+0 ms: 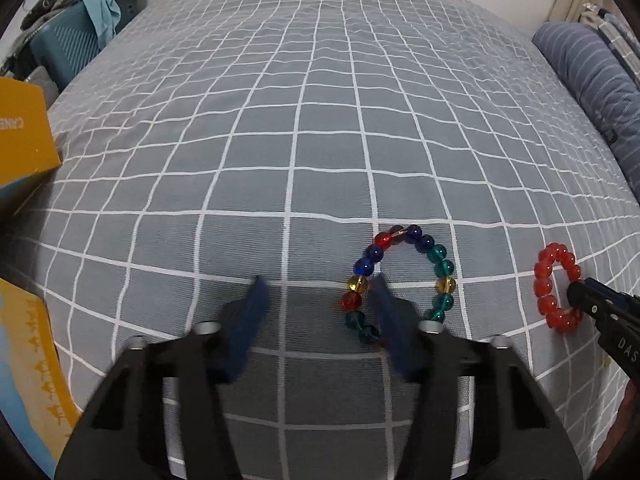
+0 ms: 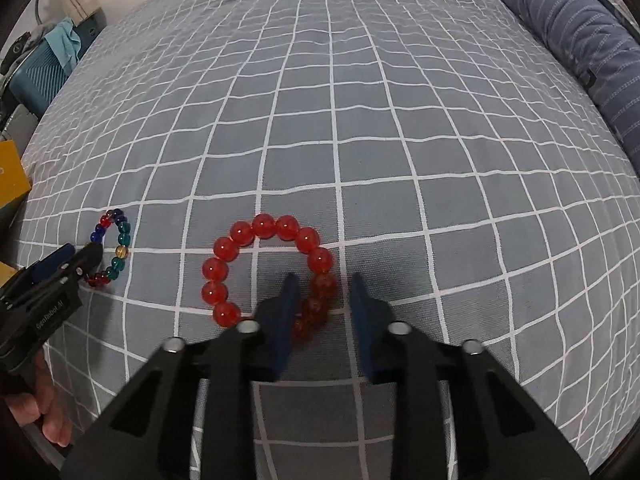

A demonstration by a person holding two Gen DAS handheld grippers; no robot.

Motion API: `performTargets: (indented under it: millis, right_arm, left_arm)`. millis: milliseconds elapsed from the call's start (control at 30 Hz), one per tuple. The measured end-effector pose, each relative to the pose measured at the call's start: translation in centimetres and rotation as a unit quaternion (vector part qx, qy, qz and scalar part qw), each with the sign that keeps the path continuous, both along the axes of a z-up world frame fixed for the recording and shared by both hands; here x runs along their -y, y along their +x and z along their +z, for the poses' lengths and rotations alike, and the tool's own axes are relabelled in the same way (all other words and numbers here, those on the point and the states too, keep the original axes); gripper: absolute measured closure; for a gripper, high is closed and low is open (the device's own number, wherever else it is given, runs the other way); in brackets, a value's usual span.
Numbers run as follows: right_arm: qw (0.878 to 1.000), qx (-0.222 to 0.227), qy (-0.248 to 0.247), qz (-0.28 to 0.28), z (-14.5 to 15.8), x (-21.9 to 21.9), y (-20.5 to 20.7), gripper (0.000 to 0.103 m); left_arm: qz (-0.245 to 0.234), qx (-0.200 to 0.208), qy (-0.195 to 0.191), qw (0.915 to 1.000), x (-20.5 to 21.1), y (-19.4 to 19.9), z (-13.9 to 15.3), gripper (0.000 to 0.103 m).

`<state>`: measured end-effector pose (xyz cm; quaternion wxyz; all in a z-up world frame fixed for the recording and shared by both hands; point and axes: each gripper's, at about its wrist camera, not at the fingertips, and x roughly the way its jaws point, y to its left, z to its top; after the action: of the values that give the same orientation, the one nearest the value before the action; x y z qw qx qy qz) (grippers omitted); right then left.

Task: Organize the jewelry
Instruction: 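Grasp the multicolour glass bead bracelet with the left tool while the right tool grasps the red bead bracelet, then lift and carry both bead bracelets over the white box with both tools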

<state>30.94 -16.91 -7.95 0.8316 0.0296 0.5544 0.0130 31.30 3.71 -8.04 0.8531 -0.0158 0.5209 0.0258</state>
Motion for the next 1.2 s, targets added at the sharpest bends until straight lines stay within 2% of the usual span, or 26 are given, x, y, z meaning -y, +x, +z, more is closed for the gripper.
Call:
performTargets:
  millis: [33, 67, 100, 433, 867, 1200]
  right_arm:
    - [1.0, -0.002, 0.003, -0.001, 0.0, 0.0, 0.0, 0.086]
    - [1.0, -0.003, 0.006, -0.004, 0.0, 0.1, 0.1, 0.086]
    - [1.0, -0.004, 0.009, -0.006, 0.0, 0.1, 0.0, 0.087]
    - [1.0, 0.006, 0.026, -0.014, 1.0, 0.3, -0.2, 0.09]
    - [0.998, 0.055, 0.038, 0.008, 4.9, -0.5, -2.2, 0.09]
    - [0.995, 0.09, 0.024, 0.023, 7.6, -1.8, -4.0, 0.09]
  left_arm:
    - [0.001, -0.001, -0.002, 1.0, -0.2, 0.0, 0.0, 0.083]
    - [0.001, -0.004, -0.011, 0.9999, -0.3, 0.0, 0.0, 0.092]
    - [0.003, -0.005, -0.015, 0.9999, -0.4, 0.0, 0.1, 0.094]
    - [0.004, 0.011, -0.031, 0.9994, -0.5, -0.8, 1.6, 0.094]
    - [-0.021, 0.051, -0.027, 0.9981, 0.6, -3.6, 5.6, 0.094]
    - [-0.022, 0.07, -0.022, 0.9971, 0.5, -6.2, 8.0, 0.094]
